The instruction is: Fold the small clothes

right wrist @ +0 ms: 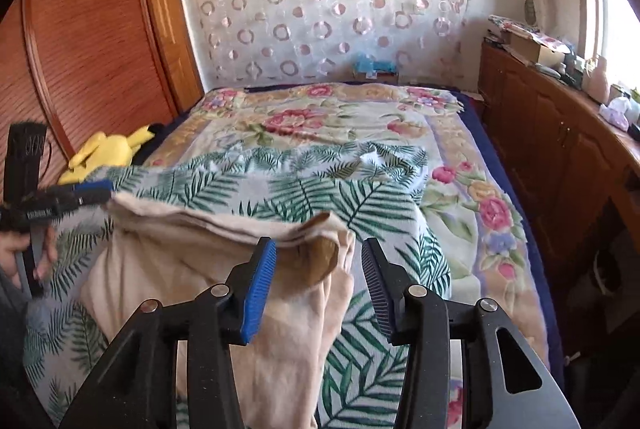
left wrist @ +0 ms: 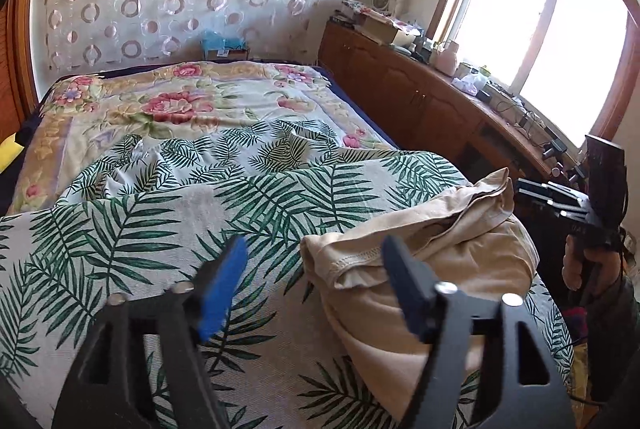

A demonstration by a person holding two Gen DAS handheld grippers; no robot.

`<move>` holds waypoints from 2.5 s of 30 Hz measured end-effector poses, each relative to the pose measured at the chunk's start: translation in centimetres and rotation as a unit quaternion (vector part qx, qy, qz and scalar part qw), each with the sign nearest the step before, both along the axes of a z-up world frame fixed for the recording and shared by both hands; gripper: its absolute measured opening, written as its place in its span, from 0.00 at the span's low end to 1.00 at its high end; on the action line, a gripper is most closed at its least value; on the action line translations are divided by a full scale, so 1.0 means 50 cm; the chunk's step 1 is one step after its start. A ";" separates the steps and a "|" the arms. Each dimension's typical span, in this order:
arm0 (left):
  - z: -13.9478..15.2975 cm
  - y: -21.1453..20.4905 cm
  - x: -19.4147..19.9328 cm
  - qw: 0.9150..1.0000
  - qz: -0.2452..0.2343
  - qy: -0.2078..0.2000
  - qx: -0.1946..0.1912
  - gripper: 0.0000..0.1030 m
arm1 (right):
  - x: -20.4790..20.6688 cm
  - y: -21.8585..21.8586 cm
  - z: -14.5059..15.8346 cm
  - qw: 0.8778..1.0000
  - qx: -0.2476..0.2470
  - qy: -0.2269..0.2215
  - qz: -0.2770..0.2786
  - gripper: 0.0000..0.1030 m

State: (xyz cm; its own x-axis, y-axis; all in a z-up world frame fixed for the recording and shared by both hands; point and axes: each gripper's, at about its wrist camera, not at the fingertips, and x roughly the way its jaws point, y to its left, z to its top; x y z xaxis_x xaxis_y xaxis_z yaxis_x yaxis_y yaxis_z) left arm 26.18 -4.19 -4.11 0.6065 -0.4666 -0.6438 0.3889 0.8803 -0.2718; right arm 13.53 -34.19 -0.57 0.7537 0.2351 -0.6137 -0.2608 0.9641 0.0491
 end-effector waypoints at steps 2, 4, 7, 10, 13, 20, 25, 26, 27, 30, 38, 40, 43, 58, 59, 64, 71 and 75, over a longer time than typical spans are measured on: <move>-0.002 0.005 0.000 1.000 -0.004 0.004 -0.003 0.77 | -0.007 0.010 -0.003 1.000 -0.011 0.012 0.010 0.45; -0.012 0.007 0.000 1.000 -0.015 0.013 0.001 0.77 | -0.006 0.023 -0.008 0.999 -0.025 0.027 0.021 0.45; -0.036 -0.003 0.002 0.999 -0.030 0.033 0.024 0.77 | 0.006 0.047 -0.016 0.997 -0.051 0.048 0.040 0.45; -0.061 -0.013 0.006 0.997 -0.036 0.052 0.047 0.77 | 0.030 0.068 -0.012 0.995 -0.071 0.055 0.053 0.45; -0.070 -0.027 0.009 0.996 -0.040 0.057 0.061 0.77 | 0.062 0.083 0.006 0.994 -0.083 0.049 0.053 0.45; -0.053 -0.039 0.041 0.995 -0.009 0.036 0.089 0.77 | 0.113 0.047 0.062 0.997 -0.066 0.005 -0.043 0.45; -0.063 -0.022 0.089 0.994 0.017 0.037 0.098 0.77 | 0.063 0.036 0.099 0.999 -0.037 -0.007 -0.033 0.45; -0.068 -0.019 0.097 0.994 0.022 0.039 0.098 0.77 | 0.047 0.038 0.105 0.999 -0.035 -0.009 -0.026 0.45; -0.072 -0.015 0.103 0.994 0.028 0.038 0.097 0.77 | 0.032 0.041 0.106 0.999 -0.035 -0.008 -0.018 0.46; -0.085 -0.009 0.121 0.994 0.042 0.043 0.096 0.77 | 0.001 0.027 0.088 0.999 -0.039 -0.003 -0.004 0.47; -0.081 0.005 0.112 0.995 0.048 0.048 0.077 0.77 | 0.040 0.002 0.029 0.997 -0.033 0.059 0.025 0.51; -0.077 0.009 0.104 0.995 0.047 0.048 0.074 0.77 | 0.065 0.004 0.025 0.997 -0.037 0.066 0.029 0.51; -0.072 0.010 0.094 0.995 0.041 0.048 0.071 0.77 | 0.103 0.012 0.034 0.997 -0.023 0.069 0.036 0.48; -0.075 -0.021 0.065 0.997 0.001 0.062 0.043 0.77 | 0.168 -0.060 0.052 0.997 0.015 0.056 -0.058 0.54; -0.078 -0.024 0.066 0.997 -0.002 0.064 0.041 0.77 | 0.160 -0.055 0.052 0.997 0.020 0.059 -0.047 0.56; -0.092 -0.035 0.072 0.996 -0.010 0.079 0.032 0.77 | 0.133 -0.040 0.036 0.996 0.028 0.083 -0.011 0.65; -0.094 -0.055 0.067 0.996 -0.027 0.080 0.026 0.59 | 0.166 -0.058 -0.001 0.992 0.031 0.122 -0.023 0.65; -0.092 -0.061 0.075 0.996 -0.029 0.085 0.026 0.59 | 0.177 -0.036 0.002 0.992 0.032 0.119 -0.013 0.65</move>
